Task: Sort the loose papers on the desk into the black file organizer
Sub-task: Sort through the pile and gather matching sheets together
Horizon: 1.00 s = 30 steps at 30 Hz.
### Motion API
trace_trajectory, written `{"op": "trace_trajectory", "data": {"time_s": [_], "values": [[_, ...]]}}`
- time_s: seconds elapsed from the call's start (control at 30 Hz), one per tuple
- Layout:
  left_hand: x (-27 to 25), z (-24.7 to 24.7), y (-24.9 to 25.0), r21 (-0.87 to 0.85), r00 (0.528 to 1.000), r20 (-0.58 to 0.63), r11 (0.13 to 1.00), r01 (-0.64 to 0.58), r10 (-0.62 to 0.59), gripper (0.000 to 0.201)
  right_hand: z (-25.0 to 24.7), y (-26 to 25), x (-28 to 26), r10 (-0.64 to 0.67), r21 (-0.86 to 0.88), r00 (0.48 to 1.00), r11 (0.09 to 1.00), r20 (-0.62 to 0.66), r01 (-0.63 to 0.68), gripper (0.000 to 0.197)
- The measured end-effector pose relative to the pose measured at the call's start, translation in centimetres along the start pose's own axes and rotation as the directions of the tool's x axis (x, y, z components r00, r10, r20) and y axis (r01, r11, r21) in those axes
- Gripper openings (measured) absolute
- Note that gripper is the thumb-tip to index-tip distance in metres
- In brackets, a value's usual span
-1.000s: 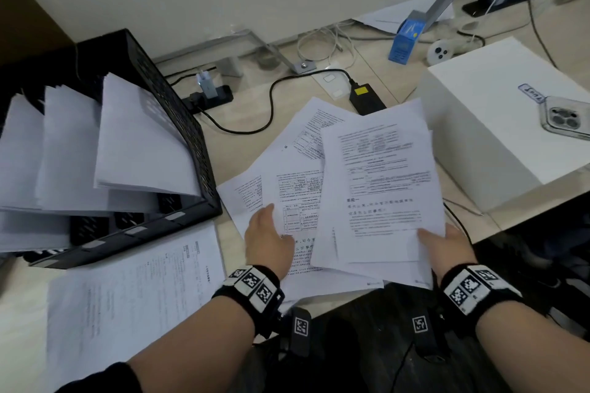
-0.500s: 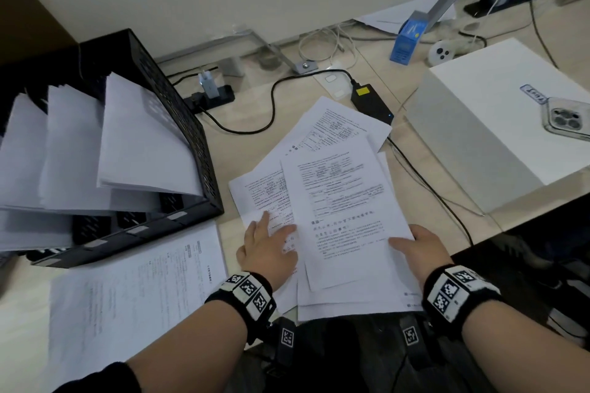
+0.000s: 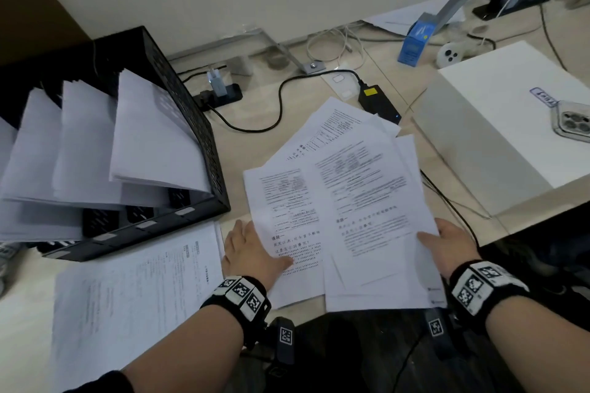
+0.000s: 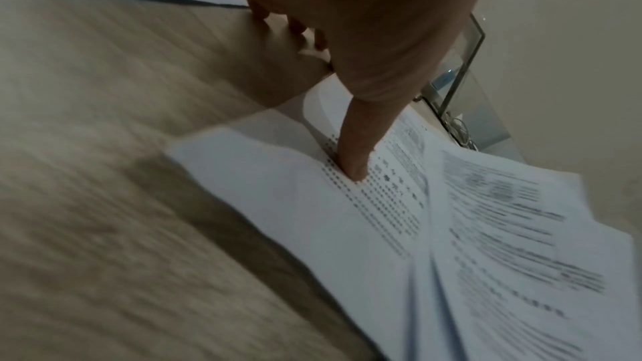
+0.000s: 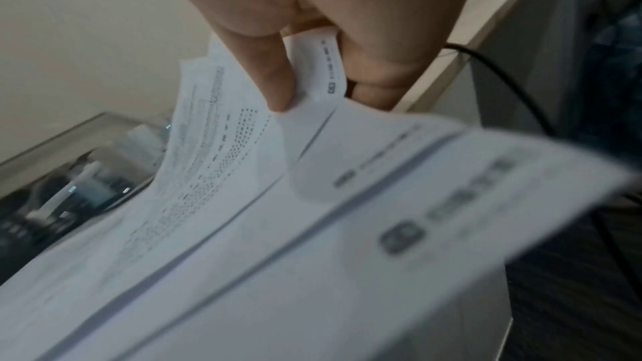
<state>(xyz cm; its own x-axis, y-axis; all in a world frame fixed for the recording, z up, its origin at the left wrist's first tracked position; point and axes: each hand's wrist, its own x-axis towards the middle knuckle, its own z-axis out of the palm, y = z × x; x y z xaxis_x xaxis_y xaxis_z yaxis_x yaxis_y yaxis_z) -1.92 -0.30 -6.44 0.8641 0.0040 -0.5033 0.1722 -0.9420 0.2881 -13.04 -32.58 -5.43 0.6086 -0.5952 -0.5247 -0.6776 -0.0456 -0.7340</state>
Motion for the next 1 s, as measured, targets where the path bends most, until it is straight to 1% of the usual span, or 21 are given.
{"op": "trace_trajectory", "data": {"time_s": [0.07, 0.13, 0.17, 0.2, 0.23, 0.3, 0.33, 0.37, 0.43, 0.47, 0.57, 0.63, 0.7, 0.73, 0.8, 0.83, 0.87, 0.9, 0.93, 0.97, 1.0], "values": [[-0.1, 0.1, 0.4, -0.063, 1.000, -0.027, 0.998, 0.004, -0.006, 0.094, 1.6, 0.1, -0.3, 0.000, -0.021, 0.997, 1.000, 0.072, 0.001, 0.018], [-0.3, 0.3, 0.8, -0.137, 0.995, -0.095, 0.990, -0.018, 0.005, 0.061, 3.2, -0.2, -0.9, -0.016, 0.006, 0.992, 1.000, 0.127, 0.015, 0.019], [-0.3, 0.4, 1.1, -0.203, 0.994, -0.111, 0.978, -0.043, 0.021, 0.044, 4.0, -0.5, -1.2, -0.024, 0.019, 0.988, 1.000, 0.150, 0.021, 0.020], [-0.4, 0.4, 1.4, -0.316, 0.994, -0.106, 0.946, -0.072, 0.040, 0.030, 4.6, -0.8, -1.5, -0.024, 0.027, 0.986, 0.999, 0.166, 0.020, 0.022], [-0.7, 0.3, 1.8, -0.452, 0.996, -0.078, 0.888, -0.083, 0.053, 0.023, 5.1, -1.0, -1.6, -0.024, 0.035, 0.983, 0.999, 0.182, 0.018, 0.023], [-1.1, 0.0, 2.5, -0.665, 0.998, 0.007, 0.745, -0.041, 0.061, 0.022, 5.6, -1.3, -1.6, -0.027, 0.030, 0.977, 0.999, 0.213, 0.021, 0.023], [-1.1, 0.0, 2.8, -0.714, 0.997, 0.043, 0.700, -0.013, 0.062, 0.024, 5.7, -1.3, -1.6, -0.027, 0.028, 0.971, 0.999, 0.236, 0.021, 0.022], [-1.1, 0.0, 3.0, -0.732, 0.995, 0.076, 0.681, 0.009, 0.069, 0.026, 5.7, -1.2, -1.4, -0.023, 0.034, 0.964, 0.999, 0.264, 0.014, 0.022], [-1.0, -0.3, 3.4, -0.719, 0.988, 0.116, 0.695, 0.016, 0.098, 0.028, 5.4, -1.3, -1.2, -0.021, 0.042, 0.955, 0.999, 0.296, 0.008, 0.023], [-0.9, -0.4, 3.5, -0.717, 0.986, 0.120, 0.698, 0.005, 0.116, 0.030, 5.2, -1.3, -1.1, -0.028, 0.055, 0.958, 0.998, 0.285, 0.013, 0.023], [-0.5, -1.3, 3.9, -0.752, 0.973, 0.147, 0.659, -0.007, 0.178, 0.028, 4.3, -1.0, -0.3, -0.049, 0.177, 0.985, 0.984, 0.165, 0.019, 0.027], [-0.1, -1.6, 4.2, -0.770, 0.961, 0.181, 0.638, 0.006, 0.209, 0.024, 3.8, -0.8, 0.3, -0.014, 0.318, 0.993, 0.948, 0.116, -0.023, 0.032], [0.2, -1.7, 4.5, -0.787, 0.945, 0.221, 0.616, 0.028, 0.239, 0.024, 3.4, -0.4, 0.9, 0.040, 0.450, 0.985, 0.886, 0.165, -0.112, 0.035], [0.1, -1.7, 4.6, -0.782, 0.932, 0.248, 0.623, 0.031, 0.265, 0.025, 3.3, -0.3, 1.0, 0.052, 0.476, 0.977, 0.867, 0.207, -0.147, 0.036], [0.2, -1.7, 5.2, -0.761, 0.887, 0.323, 0.648, 0.036, 0.331, 0.028, 2.8, -0.1, 1.3, 0.057, 0.447, 0.970, 0.880, 0.236, -0.160, 0.031], [0.3, -1.6, 5.4, -0.752, 0.863, 0.356, 0.658, 0.037, 0.359, 0.025, 2.4, -0.1, 1.3, 0.054, 0.415, 0.979, 0.900, 0.199, -0.134, 0.029], [0.4, -1.6, 5.6, -0.747, 0.853, 0.365, 0.664, 0.028, 0.374, 0.017, 2.0, 0.0, 1.5, 0.051, 0.388, 0.989, 0.916, 0.138, -0.101, 0.027], [0.4, -1.8, 5.8, -0.750, 0.861, 0.347, 0.662, 0.016, 0.372, 0.014, 1.5, 0.2, 1.8, 0.051, 0.384, 0.995, 0.920, 0.080, -0.078, 0.026], [0.7, -1.9, 5.9, -0.741, 0.893, 0.290, 0.671, -0.020, 0.346, 0.023, 0.9, 0.4, 2.2, 0.064, 0.395, 0.998, 0.916, 0.027, -0.070, 0.026], [1.2, -2.1, 5.8, -0.711, 0.935, 0.196, 0.699, -0.072, 0.297, 0.033, 0.5, 0.8, 2.6, 0.084, 0.394, 0.996, 0.916, -0.016, -0.071, 0.022], [1.7, -2.5, 5.5, -0.664, 0.968, 0.071, 0.736, -0.134, 0.241, 0.039, 0.2, 0.9, 2.7, 0.092, 0.386, 0.995, 0.920, -0.046, -0.068, 0.016]]}}
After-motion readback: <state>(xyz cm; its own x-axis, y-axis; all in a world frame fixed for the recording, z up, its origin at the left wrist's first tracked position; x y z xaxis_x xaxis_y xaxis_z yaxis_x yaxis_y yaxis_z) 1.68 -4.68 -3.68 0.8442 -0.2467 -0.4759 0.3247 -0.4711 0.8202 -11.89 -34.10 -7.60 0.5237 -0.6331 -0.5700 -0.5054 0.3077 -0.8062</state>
